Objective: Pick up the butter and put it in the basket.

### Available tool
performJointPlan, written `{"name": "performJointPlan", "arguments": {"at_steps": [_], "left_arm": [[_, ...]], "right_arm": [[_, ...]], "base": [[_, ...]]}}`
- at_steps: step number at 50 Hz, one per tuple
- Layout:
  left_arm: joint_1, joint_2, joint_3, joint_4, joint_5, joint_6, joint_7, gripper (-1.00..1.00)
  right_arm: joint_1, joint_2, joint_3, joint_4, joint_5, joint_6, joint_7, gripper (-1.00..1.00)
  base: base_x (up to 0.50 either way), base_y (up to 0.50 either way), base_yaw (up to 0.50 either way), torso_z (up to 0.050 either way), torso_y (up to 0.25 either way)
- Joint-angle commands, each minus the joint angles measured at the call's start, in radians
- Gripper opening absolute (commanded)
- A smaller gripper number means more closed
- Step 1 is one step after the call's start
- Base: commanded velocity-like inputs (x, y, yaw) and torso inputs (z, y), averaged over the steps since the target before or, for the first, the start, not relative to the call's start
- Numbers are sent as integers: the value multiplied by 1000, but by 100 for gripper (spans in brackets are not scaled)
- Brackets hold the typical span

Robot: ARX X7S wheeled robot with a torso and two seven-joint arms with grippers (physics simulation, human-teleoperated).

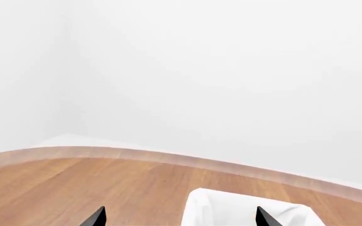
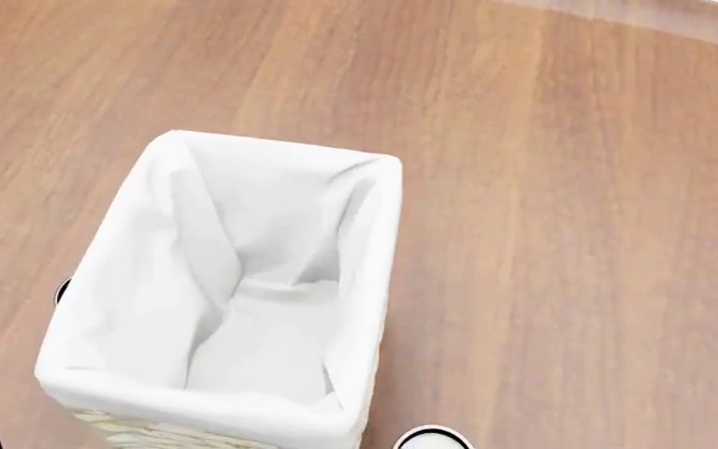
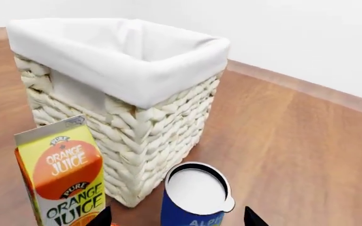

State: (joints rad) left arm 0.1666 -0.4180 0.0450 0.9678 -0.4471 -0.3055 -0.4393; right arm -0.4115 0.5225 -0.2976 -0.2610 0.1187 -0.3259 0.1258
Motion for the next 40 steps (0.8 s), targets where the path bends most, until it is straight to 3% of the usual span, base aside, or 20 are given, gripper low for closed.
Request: {"name": "performJointPlan", "arguments": {"at_steps": [1,16,25,40], "left_arm": [[-1,9,-8,-22,-28,54,44,100],[2,0,-13,-19,-40,61,35,100],[1,-3,-10,-21,-40,66,32,100],[4,-13,-11,-12,-41,69,19,100]], "right_arm": [[6,-8,-13,66,26,-24,-56,100],[68,-14,-61,142,78,17,-128,100],[106,11,-92,27,62,327,-88,100],[113,49,-138,-157,57,493,-98,100]], "base": [[0,0,0,0,0],[0,0,0,0,0],[0,0,0,0,0],[0,0,0,0,0]]}}
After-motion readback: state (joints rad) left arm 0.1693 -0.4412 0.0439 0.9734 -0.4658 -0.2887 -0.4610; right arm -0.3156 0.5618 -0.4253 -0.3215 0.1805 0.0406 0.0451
